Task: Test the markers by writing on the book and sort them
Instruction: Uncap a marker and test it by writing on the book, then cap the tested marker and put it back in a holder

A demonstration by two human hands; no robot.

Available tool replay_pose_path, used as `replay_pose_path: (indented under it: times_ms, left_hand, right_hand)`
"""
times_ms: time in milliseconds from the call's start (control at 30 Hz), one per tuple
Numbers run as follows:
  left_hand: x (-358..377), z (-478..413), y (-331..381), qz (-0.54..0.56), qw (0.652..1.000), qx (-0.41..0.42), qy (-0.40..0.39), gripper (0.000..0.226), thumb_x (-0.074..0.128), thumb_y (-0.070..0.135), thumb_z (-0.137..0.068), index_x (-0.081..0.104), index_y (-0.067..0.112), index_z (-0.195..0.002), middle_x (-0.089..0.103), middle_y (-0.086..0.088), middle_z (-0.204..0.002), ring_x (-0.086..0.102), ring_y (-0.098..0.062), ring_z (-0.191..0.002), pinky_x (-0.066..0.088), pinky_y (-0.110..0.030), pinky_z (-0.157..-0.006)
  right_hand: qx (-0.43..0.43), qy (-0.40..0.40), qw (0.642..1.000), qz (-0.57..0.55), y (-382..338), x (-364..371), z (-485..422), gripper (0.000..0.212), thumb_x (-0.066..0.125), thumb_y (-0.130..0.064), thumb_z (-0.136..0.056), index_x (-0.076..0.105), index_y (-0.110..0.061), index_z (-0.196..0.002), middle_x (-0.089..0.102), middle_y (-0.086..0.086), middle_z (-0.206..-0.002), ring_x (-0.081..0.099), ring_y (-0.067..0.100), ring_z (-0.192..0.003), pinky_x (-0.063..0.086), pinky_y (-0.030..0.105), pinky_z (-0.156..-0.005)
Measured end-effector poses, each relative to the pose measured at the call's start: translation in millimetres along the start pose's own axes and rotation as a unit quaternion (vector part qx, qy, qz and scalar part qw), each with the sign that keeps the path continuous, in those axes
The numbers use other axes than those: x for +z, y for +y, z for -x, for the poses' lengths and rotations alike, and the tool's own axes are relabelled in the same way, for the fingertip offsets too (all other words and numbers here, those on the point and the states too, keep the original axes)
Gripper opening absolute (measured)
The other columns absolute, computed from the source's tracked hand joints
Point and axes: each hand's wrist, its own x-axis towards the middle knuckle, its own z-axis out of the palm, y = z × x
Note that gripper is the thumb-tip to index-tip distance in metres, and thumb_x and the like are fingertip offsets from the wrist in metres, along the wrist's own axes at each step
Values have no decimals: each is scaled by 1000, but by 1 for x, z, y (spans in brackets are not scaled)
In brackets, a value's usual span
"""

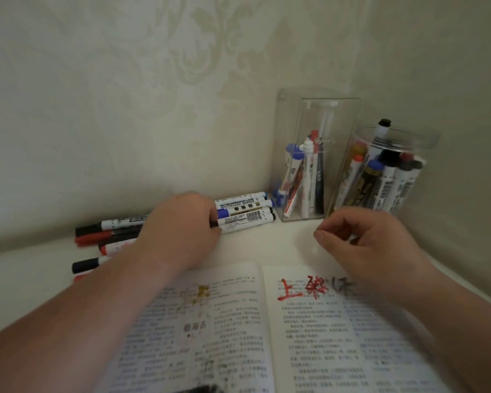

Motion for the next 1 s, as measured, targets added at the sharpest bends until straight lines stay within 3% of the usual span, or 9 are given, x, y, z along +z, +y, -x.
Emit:
replay_pose_path:
  times_ms: [167, 300, 433, 533, 600, 667, 733, 833, 1000]
  left_hand:
    - [0, 13, 17, 101, 979, 161, 69, 10, 64, 39, -91, 68, 31, -94, 55, 15, -87, 49, -3, -78, 43, -27, -73]
    - [-1, 31, 30, 106, 950, 294, -11, 21, 50, 36, -99, 68, 33, -111, 59, 21, -100, 47, 8, -86, 34, -5, -75]
    - [-5, 39, 39, 133, 922, 349, -98, 40, 30, 30, -99, 65, 30, -118, 61, 16, -114, 52, 0, -104, 43, -22, -93]
    - [-6, 38, 46, 148, 926, 332, -99, 43, 27, 24, -96, 54, 37, -128, 58, 25, -120, 50, 5, -106, 42, -17, -94]
    - [-7, 38, 50, 173, 937, 294, -79, 59, 40, 6, -96, 33, 50, -134, 49, 45, -112, 46, 23, -91, 36, -1, -79]
    - [-5, 37, 51, 182, 939, 289, -44, 71, 47, 1, -96, 19, 55, -133, 53, 45, -107, 42, 31, -75, 37, 0, -72]
    - [-1, 36, 50, 195, 936, 294, 6, 59, 49, 11, -101, 23, 52, -132, 63, 34, -119, 47, 28, -73, 47, -10, -75]
    - [1, 37, 50, 229, 923, 297, 80, 26, 39, 43, -102, 40, 43, -128, 75, 21, -101, 67, 7, -77, 57, -23, -70]
    - [8, 37, 54, 228, 919, 310, 81, 33, 37, 57, -99, 43, 46, -130, 74, 24, -91, 67, 3, -79, 53, -17, -70]
  right_hand:
    - [-70, 54, 996, 27, -5, -3, 0, 25, 78, -8, -85, 71, -30, -74, 65, -12, -70, 54, 3, -55, 39, 8, -53]
    - [-111, 166, 977, 73, -25, -31, -6, 19, 74, -13, -86, 69, -31, -84, 64, -8, -72, 55, 8, -57, 42, 15, -49]
    - [-58, 268, 949, 156, -46, -76, -37, 5, 70, -28, -89, 69, -28, -93, 58, -15, -70, 53, 13, -57, 45, 28, -58]
    - [54, 186, 947, 255, -55, -99, -61, 7, 70, -31, -89, 71, -24, -90, 61, -8, -69, 57, 18, -67, 41, 29, -71]
    - [109, 112, 961, 228, -60, -108, -72, 17, 69, -30, -90, 75, -17, -81, 66, 0, -54, 56, 15, -52, 41, 27, -59]
    - [149, 66, 967, 194, -67, -111, -73, 27, 68, -31, -93, 76, -13, -75, 65, 4, -48, 47, 11, -34, 37, 23, -49]
    - [153, 53, 970, 183, -69, -110, -75, 31, 68, -32, -95, 75, -7, -77, 60, 1, -42, 40, 6, -26, 33, 22, -45]
    - [140, 57, 971, 187, -71, -110, -80, 29, 68, -31, -95, 74, -7, -80, 51, -5, -34, 38, 5, -24, 30, 17, -35]
    - [138, -3, 962, 234, -77, -115, -88, 27, 65, -29, -92, 76, -6, -82, 47, -1, -39, 40, 15, -35, 31, 21, -45]
